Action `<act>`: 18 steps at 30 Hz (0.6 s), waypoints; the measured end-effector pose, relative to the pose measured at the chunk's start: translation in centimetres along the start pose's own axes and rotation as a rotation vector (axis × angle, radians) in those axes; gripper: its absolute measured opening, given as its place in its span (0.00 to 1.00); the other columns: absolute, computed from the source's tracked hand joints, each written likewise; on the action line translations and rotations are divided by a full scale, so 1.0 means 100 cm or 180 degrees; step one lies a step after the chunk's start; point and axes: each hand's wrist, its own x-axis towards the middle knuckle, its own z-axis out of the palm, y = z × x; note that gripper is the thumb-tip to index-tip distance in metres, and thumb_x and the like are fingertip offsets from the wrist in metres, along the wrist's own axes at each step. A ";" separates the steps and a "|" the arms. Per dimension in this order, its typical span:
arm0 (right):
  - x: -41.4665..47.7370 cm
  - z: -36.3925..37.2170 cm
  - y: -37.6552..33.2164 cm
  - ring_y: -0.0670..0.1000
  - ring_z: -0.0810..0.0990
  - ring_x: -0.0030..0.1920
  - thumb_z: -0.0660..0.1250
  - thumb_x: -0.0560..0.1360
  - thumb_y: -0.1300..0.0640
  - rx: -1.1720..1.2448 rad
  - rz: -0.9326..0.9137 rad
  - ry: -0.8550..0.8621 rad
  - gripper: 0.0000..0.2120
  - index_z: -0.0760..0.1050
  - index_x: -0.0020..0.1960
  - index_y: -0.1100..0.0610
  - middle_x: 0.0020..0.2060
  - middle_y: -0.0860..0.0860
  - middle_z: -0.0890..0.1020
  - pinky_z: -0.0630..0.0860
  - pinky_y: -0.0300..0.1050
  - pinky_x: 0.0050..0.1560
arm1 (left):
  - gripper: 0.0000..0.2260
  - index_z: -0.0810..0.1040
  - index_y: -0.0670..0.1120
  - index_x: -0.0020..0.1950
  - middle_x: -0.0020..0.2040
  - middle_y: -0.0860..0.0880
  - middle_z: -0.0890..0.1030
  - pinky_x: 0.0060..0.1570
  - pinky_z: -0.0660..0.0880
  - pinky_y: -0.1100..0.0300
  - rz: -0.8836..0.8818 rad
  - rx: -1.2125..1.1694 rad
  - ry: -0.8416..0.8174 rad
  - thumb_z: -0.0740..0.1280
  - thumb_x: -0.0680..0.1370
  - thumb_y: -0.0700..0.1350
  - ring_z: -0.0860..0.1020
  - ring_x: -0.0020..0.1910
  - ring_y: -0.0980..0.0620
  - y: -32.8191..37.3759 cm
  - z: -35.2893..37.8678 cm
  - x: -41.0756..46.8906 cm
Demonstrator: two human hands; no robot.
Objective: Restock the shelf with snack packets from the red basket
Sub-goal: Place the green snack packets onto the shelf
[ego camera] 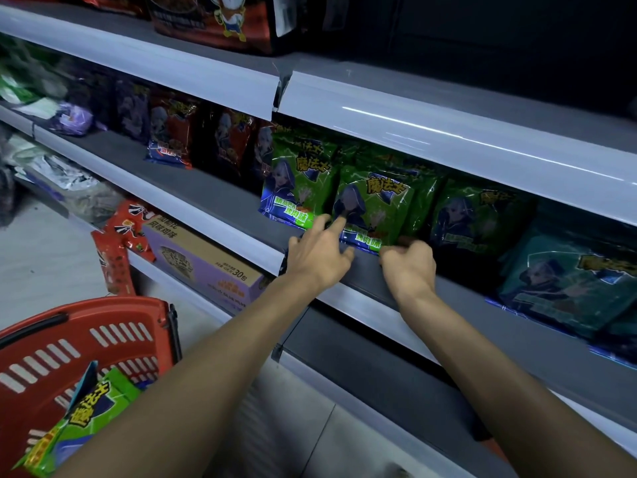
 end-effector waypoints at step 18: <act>-0.009 -0.002 -0.004 0.59 0.81 0.57 0.67 0.76 0.60 -0.0113 -0.0033 -0.0072 0.05 0.76 0.52 0.58 0.55 0.55 0.83 0.75 0.46 0.55 | 0.26 0.63 0.49 0.81 0.82 0.44 0.57 0.75 0.59 0.43 -0.0091 -0.0270 -0.0077 0.65 0.84 0.51 0.63 0.79 0.40 0.011 -0.005 -0.002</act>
